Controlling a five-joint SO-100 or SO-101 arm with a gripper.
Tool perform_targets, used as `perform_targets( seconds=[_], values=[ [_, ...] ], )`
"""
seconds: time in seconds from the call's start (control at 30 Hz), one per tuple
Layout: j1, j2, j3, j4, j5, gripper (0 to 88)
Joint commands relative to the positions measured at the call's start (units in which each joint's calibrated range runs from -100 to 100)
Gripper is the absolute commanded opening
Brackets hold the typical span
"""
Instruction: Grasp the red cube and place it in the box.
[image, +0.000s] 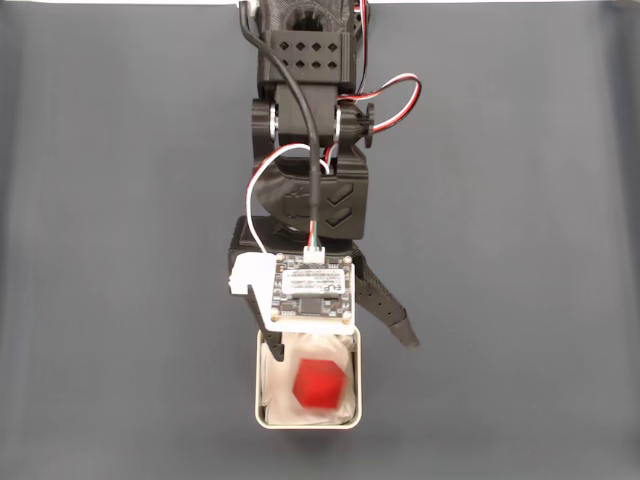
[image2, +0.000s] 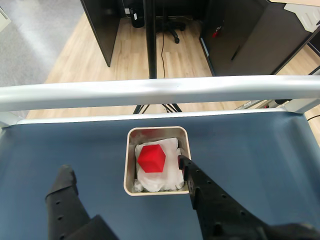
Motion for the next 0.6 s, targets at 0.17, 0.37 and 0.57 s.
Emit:
perform_targets(
  seconds=[0.17, 0.37, 0.57],
  values=[
    [0.7, -3.1, -0.2, -1.7, -0.3, 51.7],
    [0.7, -3.1, -0.2, -2.2, -0.2, 52.0],
    [0.7, -3.6, 0.7, -2.8, -0.1, 52.0]
  ],
)
